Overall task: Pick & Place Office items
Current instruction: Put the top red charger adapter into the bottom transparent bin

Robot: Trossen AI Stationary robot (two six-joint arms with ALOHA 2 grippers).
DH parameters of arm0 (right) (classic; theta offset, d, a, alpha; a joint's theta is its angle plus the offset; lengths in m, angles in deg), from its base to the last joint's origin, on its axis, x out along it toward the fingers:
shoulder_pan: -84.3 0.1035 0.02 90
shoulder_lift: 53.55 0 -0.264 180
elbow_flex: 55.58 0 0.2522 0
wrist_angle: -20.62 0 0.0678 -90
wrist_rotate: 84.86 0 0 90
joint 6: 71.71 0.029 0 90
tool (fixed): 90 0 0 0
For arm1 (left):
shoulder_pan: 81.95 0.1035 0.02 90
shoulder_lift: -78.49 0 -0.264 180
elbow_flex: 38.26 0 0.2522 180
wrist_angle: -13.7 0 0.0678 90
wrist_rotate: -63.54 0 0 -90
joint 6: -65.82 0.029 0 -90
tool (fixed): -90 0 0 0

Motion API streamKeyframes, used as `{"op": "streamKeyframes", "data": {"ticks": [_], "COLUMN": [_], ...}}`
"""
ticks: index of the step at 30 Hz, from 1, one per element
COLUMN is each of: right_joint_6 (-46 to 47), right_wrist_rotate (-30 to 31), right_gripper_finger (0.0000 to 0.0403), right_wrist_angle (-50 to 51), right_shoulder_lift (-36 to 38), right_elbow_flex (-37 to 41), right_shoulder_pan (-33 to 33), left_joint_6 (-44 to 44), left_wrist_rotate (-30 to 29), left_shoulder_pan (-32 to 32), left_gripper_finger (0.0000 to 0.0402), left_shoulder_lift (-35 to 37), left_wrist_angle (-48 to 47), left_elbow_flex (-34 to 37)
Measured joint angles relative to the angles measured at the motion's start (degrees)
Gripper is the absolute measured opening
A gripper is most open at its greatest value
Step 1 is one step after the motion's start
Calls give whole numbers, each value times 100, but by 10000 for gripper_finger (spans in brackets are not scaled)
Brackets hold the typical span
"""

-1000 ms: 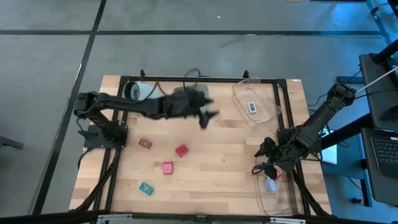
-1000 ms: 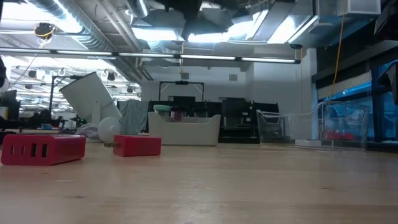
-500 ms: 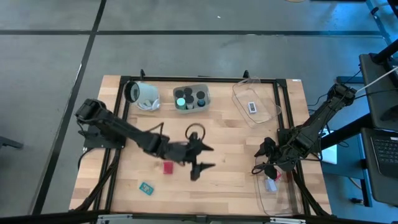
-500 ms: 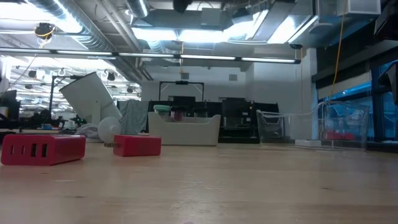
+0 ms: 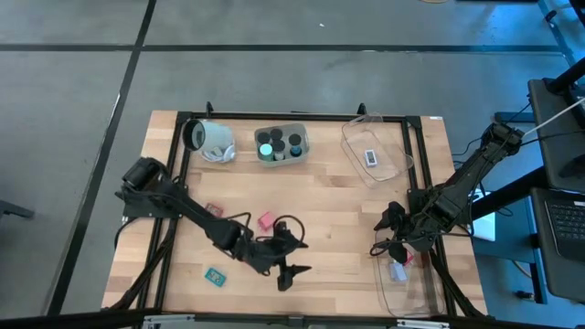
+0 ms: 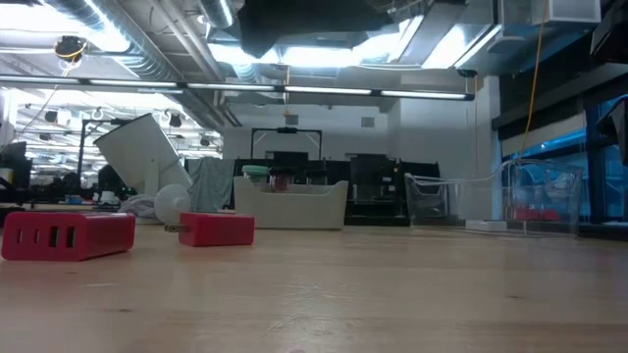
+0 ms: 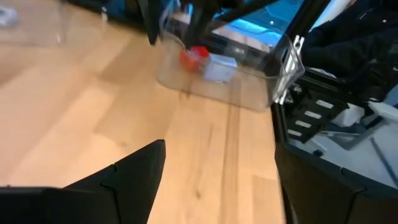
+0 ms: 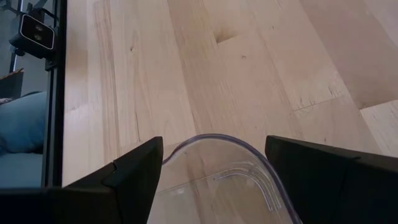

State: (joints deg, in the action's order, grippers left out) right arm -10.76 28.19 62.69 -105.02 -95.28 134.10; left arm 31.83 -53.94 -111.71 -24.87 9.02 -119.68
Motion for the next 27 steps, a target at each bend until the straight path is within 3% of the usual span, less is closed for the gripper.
{"op": "streamKeyframes", "data": {"ticks": [16, 27], "right_joint_6": [0, 0], "right_wrist_rotate": [0, 0], "right_gripper_finger": [286, 286], "right_wrist_angle": [0, 0], "right_shoulder_lift": [0, 0], "right_elbow_flex": [0, 0], "right_shoulder_pan": [0, 0], "left_joint_6": [-1630, -3630], "left_wrist_rotate": [-256, 723], "left_shoulder_pan": [-295, -527], "left_gripper_finger": [301, 308], "left_shoulder_lift": [-675, -716], "left_wrist_angle": [46, -780], "left_elbow_flex": [0, 0]}}
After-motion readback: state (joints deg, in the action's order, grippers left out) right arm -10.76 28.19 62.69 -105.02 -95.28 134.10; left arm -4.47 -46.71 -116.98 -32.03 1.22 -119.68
